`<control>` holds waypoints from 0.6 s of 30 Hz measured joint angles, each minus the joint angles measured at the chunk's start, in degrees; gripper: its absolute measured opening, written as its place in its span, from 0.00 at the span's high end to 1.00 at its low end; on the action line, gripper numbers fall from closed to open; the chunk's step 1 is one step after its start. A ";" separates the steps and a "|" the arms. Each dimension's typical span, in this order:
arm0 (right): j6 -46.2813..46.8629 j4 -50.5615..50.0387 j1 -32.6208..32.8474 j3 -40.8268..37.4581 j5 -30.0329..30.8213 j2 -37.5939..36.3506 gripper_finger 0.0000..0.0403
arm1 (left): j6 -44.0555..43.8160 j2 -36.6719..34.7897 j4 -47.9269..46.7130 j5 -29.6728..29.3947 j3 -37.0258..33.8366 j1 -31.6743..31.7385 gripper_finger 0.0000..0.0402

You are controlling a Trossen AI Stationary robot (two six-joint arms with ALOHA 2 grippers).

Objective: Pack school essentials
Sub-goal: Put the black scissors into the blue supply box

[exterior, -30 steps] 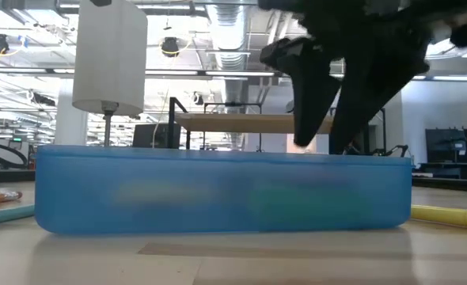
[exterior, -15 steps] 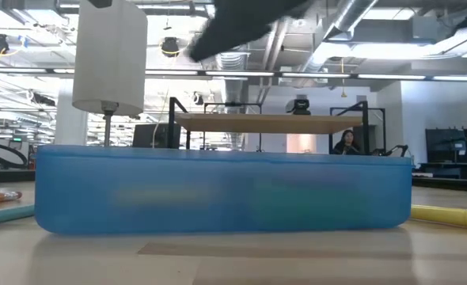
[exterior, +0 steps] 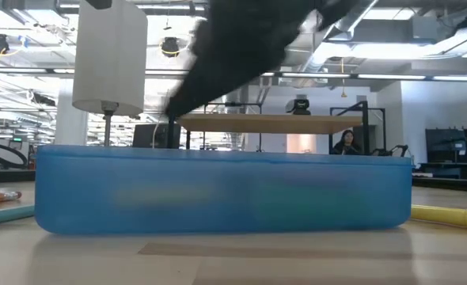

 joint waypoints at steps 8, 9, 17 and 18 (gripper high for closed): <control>3.04 -8.89 0.08 -0.23 -0.07 1.44 0.95 | 0.00 -0.02 -0.29 -0.07 0.00 0.00 0.84; 3.55 -9.95 0.10 -0.23 -0.06 1.48 0.97 | -0.02 0.00 -0.33 -0.07 0.00 0.00 0.84; 5.30 -14.83 0.36 -0.14 -0.02 -0.54 0.97 | -0.02 0.00 -0.24 -0.13 0.00 0.00 0.84; 5.71 -15.87 0.53 -0.17 -0.02 -1.28 0.97 | -0.02 0.00 -0.22 -0.13 0.00 0.00 0.84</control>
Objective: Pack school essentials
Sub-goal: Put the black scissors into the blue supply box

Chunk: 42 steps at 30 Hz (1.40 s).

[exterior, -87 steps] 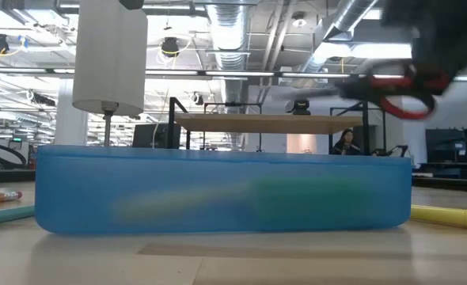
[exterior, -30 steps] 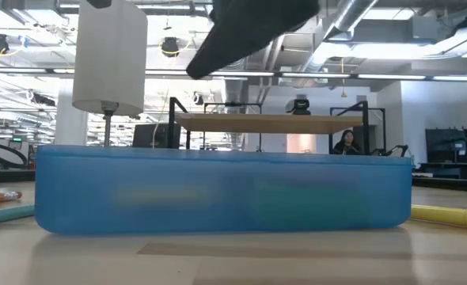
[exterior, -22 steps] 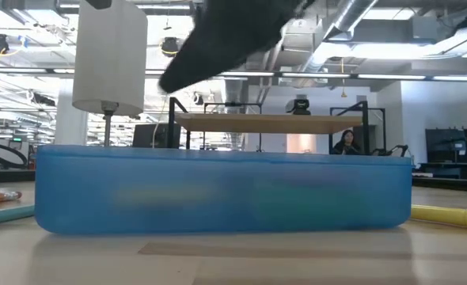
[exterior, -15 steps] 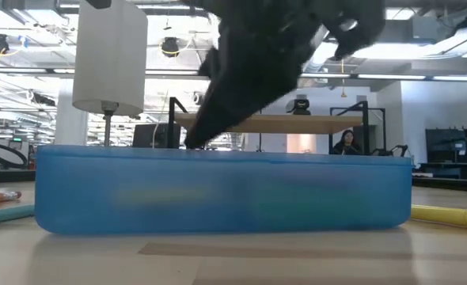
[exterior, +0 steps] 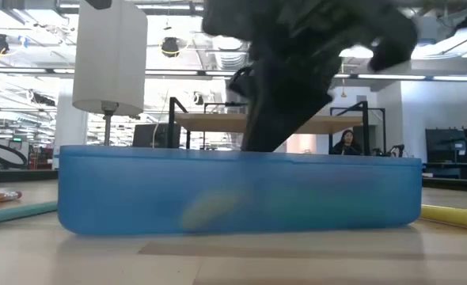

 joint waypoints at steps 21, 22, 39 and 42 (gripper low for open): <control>6.25 -12.11 1.50 -3.45 0.16 -3.81 0.99 | -0.22 0.08 -0.11 0.02 0.00 0.00 0.84; 6.33 -10.37 1.28 -4.61 -0.66 -3.99 0.99 | -0.22 0.18 -0.22 0.02 0.00 0.00 0.84; 7.19 -9.83 1.26 -2.72 -1.56 -3.73 0.99 | -0.20 0.20 -0.24 -0.44 0.02 0.00 0.84; 7.11 -11.41 1.30 -1.86 -1.55 -3.73 0.99 | -0.20 0.20 -0.26 -0.44 0.02 0.00 0.84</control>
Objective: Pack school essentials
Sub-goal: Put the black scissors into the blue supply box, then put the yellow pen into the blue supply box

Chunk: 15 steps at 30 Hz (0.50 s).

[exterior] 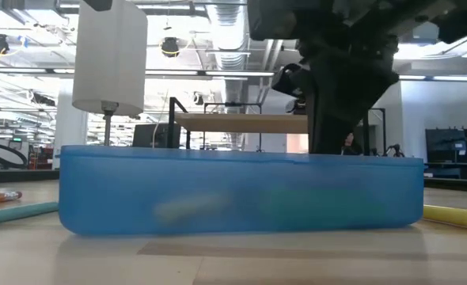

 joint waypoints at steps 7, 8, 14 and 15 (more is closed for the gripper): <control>-0.41 -1.25 0.57 0.83 0.03 -1.77 0.99 | 0.00 0.00 -0.23 0.00 0.00 0.00 0.84; -0.36 -1.64 0.88 0.82 0.07 -2.43 0.99 | 0.00 0.00 -0.31 0.00 0.00 0.00 0.84; 1.29 2.14 3.18 -2.53 3.07 -8.49 0.99 | -0.37 0.00 -0.92 0.02 0.00 0.00 0.84; 2.16 3.53 3.46 -4.20 3.20 -9.82 0.99 | -0.37 0.00 -0.97 0.01 0.00 0.00 0.84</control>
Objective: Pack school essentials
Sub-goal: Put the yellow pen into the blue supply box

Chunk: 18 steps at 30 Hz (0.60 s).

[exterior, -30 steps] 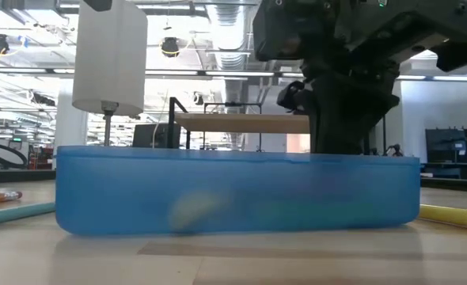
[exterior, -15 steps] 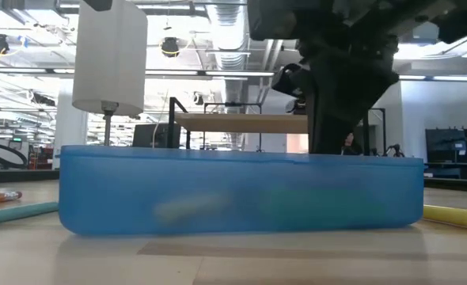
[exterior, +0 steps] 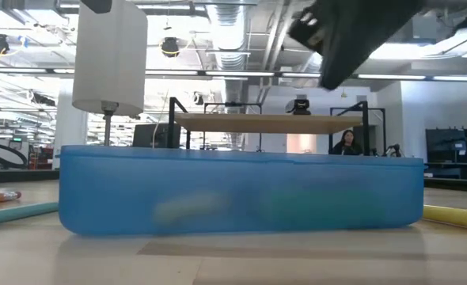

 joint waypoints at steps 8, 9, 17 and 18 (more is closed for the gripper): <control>14.53 7.50 3.24 -16.83 2.74 -11.91 0.97 | -0.09 0.00 0.15 -0.01 0.00 0.00 0.84; 17.04 7.33 3.80 -18.26 2.95 -13.01 0.97 | -0.09 0.00 0.27 0.01 0.00 0.00 0.84; 31.19 5.86 9.77 -21.42 2.80 -13.92 0.92 | -0.07 0.00 0.64 -0.17 0.00 0.00 0.84; 32.57 5.87 10.35 -21.45 2.59 -13.34 0.90 | -0.09 0.00 0.64 -0.46 0.00 -0.02 0.84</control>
